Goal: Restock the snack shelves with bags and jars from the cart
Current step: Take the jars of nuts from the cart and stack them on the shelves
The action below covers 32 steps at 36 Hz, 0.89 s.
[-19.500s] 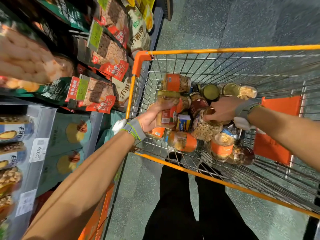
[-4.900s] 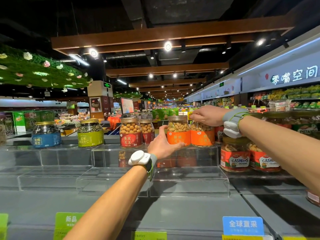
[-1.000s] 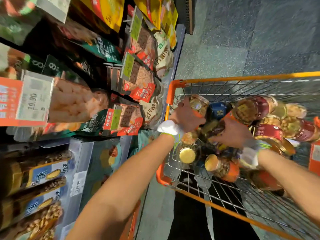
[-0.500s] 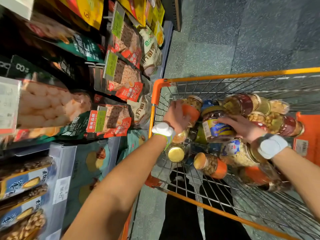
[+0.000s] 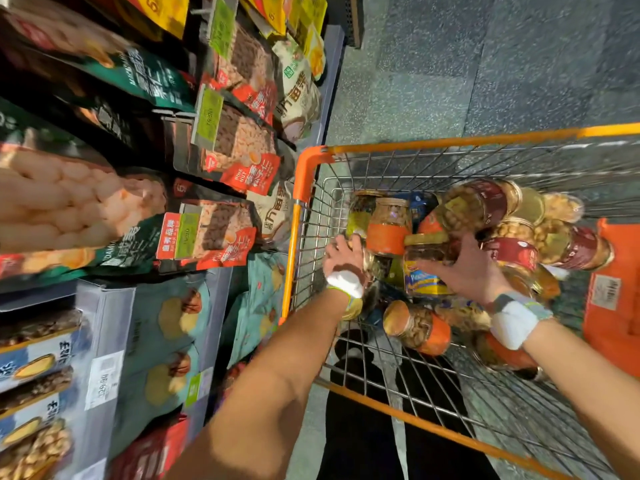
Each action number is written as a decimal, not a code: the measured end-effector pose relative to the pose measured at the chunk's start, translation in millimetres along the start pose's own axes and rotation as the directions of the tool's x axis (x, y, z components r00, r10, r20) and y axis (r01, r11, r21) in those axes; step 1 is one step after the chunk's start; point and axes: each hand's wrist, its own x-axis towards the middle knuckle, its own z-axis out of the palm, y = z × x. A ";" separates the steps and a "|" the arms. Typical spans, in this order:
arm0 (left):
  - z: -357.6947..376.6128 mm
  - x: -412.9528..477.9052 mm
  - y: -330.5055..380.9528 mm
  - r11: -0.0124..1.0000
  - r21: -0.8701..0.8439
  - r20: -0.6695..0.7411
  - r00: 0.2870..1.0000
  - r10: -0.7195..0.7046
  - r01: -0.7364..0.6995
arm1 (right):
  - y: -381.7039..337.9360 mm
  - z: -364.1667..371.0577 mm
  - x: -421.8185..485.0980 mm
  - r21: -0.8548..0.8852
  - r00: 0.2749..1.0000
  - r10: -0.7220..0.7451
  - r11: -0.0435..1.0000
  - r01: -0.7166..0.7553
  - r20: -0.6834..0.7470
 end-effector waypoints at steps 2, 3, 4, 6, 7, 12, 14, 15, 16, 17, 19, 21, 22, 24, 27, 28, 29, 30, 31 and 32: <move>-4.2 2.4 -4.1 0.999 0.016 0.054 0.998 0.032 -0.033 | 3.1 0.1 2.2 -0.037 1.000 -0.013 0.999 0.013 -0.004; -2.5 3.7 -9.5 0.999 0.008 0.088 0.995 0.039 -0.040 | 6.8 1.5 1.8 -0.044 1.000 -0.013 0.999 0.013 -0.003; -5.4 4.6 -14.3 0.999 -0.031 0.108 0.994 0.035 -0.032 | 7.7 1.4 2.8 -0.055 1.000 -0.026 0.998 0.026 -0.008; -12.8 0.8 -21.8 0.996 -0.076 0.103 0.994 0.048 -0.040 | 11.1 1.5 1.7 -0.060 0.999 -0.044 0.997 0.044 -0.007; -12.8 2.1 -25.5 0.993 -0.108 0.099 0.993 0.063 -0.052 | 12.4 1.8 3.6 -0.060 0.999 -0.050 0.997 0.050 -0.002; -24.0 -7.7 -26.2 0.985 -0.141 0.067 0.992 0.107 -0.097 | 15.0 0.8 3.2 -0.036 0.998 -0.063 0.997 0.063 -0.001; -26.4 -9.5 -23.4 0.984 -0.150 0.057 0.993 0.108 -0.098 | 16.2 -0.1 3.5 -0.031 0.998 -0.064 0.997 0.064 -0.007; -25.0 -9.0 -23.2 0.984 -0.144 0.053 0.992 0.116 -0.107 | 17.0 -0.6 3.1 -0.036 0.998 -0.065 0.997 0.065 -0.005; -24.9 -9.7 -22.7 0.987 -0.103 0.047 0.991 0.126 -0.121 | 17.0 -0.6 3.4 -0.049 0.998 -0.065 0.997 0.065 -0.006; -22.8 -10.6 -22.2 0.990 -0.044 0.032 0.990 0.137 -0.135 | 17.9 -0.4 3.0 -0.069 0.997 -0.072 0.995 0.071 -0.012; -20.1 -13.4 -19.8 0.990 0.052 -0.007 0.991 0.133 -0.133 | 19.1 1.6 3.8 -0.122 0.996 -0.079 0.990 0.074 -0.032; -17.5 -15.5 -13.7 0.995 -0.009 -0.058 0.994 0.095 -0.096 | 19.2 4.7 3.9 -0.150 0.997 -0.072 0.987 0.064 -0.042; -15.9 -17.2 -8.8 0.992 -0.104 -0.104 0.992 0.065 -0.076 | 19.2 7.4 3.8 -0.141 0.997 -0.069 0.988 0.063 -0.036; -15.2 -21.0 3.5 0.946 -0.321 -0.241 0.970 -0.029 -0.052 | 20.2 14.9 1.4 -0.117 0.996 -0.089 0.989 0.085 -0.024; -14.9 -29.9 22.4 0.850 -0.523 -0.330 0.934 -0.137 -0.061 | 25.3 26.0 -6.9 -0.119 0.991 -0.130 0.984 0.130 0.006; -15.1 -34.1 25.5 0.841 -0.535 -0.347 0.929 -0.129 -0.083 | 25.7 28.6 -8.9 -0.112 0.987 -0.155 0.981 0.158 0.038; -14.8 -38.0 32.4 0.841 -0.526 -0.381 0.919 -0.106 -0.121 | 31.0 24.6 -9.3 -0.113 0.982 -0.176 0.977 0.183 0.072; -14.3 -41.7 38.4 0.851 -0.501 -0.420 0.904 -0.080 -0.158 | 35.5 19.3 -9.9 -0.117 0.974 -0.194 0.971 0.207 0.113; -14.3 -45.2 41.7 0.865 -0.462 -0.463 0.885 -0.046 -0.196 | 37.2 13.6 -10.2 -0.122 0.964 -0.222 0.963 0.240 0.148; -13.4 -48.8 50.0 0.879 -0.414 -0.491 0.871 0.004 -0.238 | 45.6 5.2 -9.2 -0.114 0.959 -0.243 0.959 0.261 0.148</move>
